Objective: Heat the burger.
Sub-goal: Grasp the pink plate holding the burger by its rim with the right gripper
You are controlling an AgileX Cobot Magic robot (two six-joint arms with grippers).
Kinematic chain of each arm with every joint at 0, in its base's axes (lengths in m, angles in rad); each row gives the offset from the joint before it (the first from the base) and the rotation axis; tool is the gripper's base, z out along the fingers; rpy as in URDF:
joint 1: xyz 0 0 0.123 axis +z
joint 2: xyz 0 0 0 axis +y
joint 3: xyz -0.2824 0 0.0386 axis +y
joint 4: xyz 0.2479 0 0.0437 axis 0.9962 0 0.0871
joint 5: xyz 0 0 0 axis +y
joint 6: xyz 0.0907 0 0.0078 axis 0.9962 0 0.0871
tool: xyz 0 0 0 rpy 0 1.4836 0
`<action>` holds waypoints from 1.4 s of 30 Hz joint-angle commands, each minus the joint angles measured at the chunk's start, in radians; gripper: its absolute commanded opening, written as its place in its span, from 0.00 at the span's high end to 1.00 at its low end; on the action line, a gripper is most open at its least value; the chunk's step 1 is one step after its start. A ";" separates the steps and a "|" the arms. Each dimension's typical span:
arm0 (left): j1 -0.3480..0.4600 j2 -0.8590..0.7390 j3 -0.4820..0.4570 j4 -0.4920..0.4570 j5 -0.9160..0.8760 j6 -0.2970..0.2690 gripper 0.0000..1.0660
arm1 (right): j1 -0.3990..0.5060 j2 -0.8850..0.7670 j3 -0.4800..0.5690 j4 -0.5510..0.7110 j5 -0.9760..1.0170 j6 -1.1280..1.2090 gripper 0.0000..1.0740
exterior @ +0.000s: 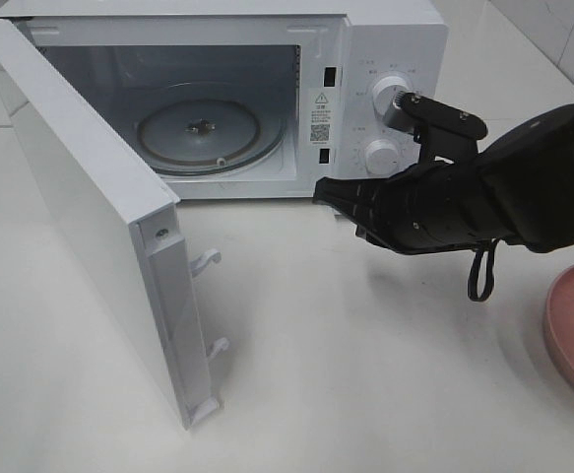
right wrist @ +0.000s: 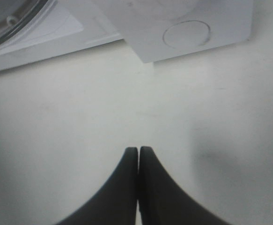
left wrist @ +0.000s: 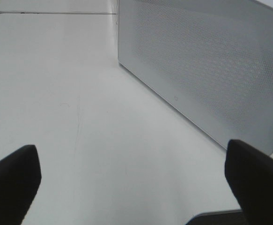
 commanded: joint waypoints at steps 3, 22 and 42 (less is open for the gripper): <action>-0.006 -0.015 -0.001 -0.006 -0.014 0.003 0.04 | -0.125 -0.010 0.002 -0.084 0.221 -0.112 1.00; -0.006 -0.015 -0.001 -0.006 -0.014 0.003 0.04 | -0.296 -0.105 -0.131 -1.256 0.875 0.705 0.96; -0.006 -0.015 -0.001 -0.006 -0.014 0.003 0.04 | -0.409 -0.195 -0.118 -1.407 1.071 0.679 0.05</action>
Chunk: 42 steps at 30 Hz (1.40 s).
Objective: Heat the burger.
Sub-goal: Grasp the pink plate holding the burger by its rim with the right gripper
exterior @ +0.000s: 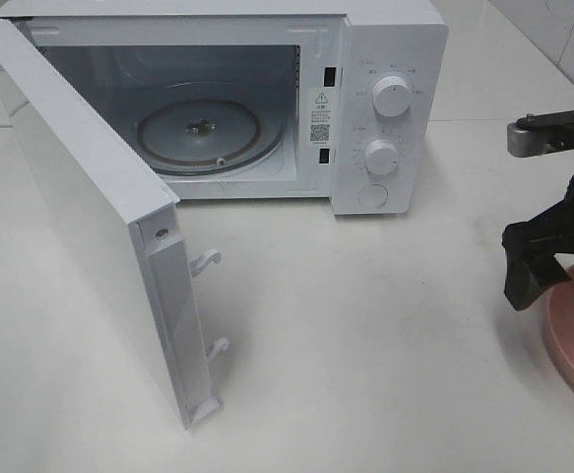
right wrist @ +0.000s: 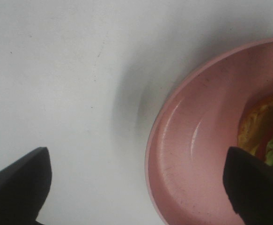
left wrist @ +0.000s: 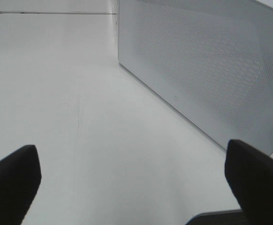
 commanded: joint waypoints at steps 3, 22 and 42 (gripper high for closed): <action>-0.006 -0.015 -0.001 -0.006 -0.014 0.003 0.04 | -0.006 0.011 0.050 -0.039 -0.047 0.029 0.06; -0.006 -0.015 -0.001 -0.006 -0.014 0.003 0.04 | -0.006 0.196 0.130 -0.050 -0.280 0.048 0.13; -0.006 -0.015 -0.001 -0.006 -0.014 0.003 0.04 | -0.006 0.284 0.131 -0.116 -0.315 0.086 0.45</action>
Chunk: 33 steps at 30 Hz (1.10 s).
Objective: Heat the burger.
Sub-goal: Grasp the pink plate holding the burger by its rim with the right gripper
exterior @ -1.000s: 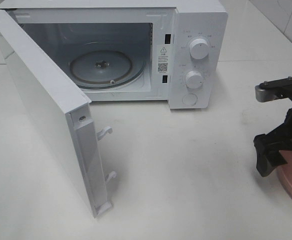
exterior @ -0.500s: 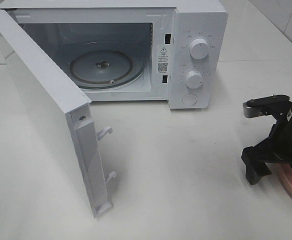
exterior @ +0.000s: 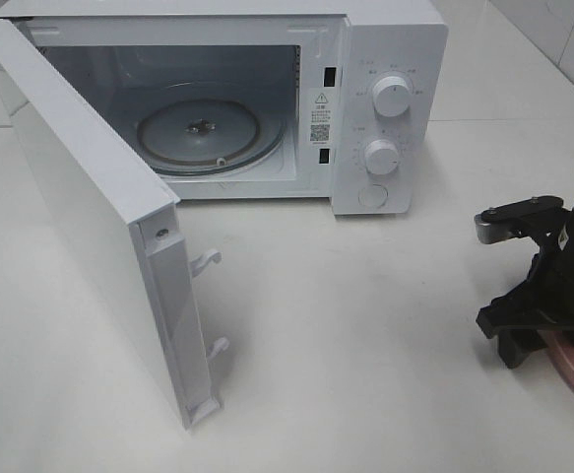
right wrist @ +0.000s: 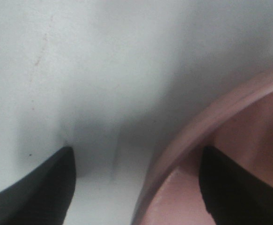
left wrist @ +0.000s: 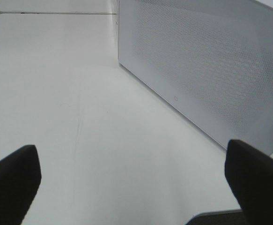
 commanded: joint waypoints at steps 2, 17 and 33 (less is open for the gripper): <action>-0.006 -0.015 -0.001 -0.006 -0.014 0.003 0.04 | -0.003 0.016 0.004 0.010 0.009 0.008 0.49; -0.006 -0.015 -0.001 -0.006 -0.014 0.003 0.04 | -0.002 0.029 0.013 -0.009 0.022 0.043 1.00; -0.006 -0.015 -0.001 -0.006 -0.014 0.003 0.04 | 0.002 -0.091 0.013 -0.077 0.110 0.117 1.00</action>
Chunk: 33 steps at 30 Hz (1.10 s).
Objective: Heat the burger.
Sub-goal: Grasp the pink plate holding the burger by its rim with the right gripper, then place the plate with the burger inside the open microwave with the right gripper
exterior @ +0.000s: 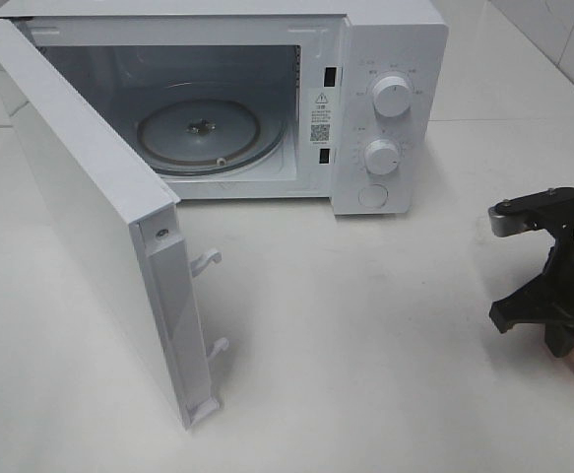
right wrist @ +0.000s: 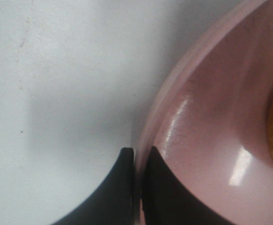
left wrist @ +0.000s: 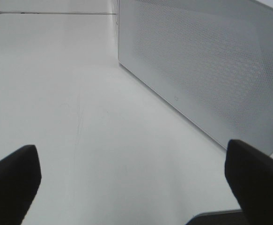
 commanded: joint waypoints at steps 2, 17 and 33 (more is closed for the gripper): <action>-0.006 -0.015 -0.001 -0.006 -0.014 0.003 0.04 | 0.018 -0.032 0.009 -0.067 0.058 0.071 1.00; -0.006 -0.015 -0.001 -0.006 -0.014 0.003 0.04 | 0.202 -0.080 0.010 -0.205 0.142 0.197 1.00; -0.006 -0.015 -0.001 -0.006 -0.014 0.003 0.04 | 0.369 -0.205 0.056 -0.237 0.216 0.202 1.00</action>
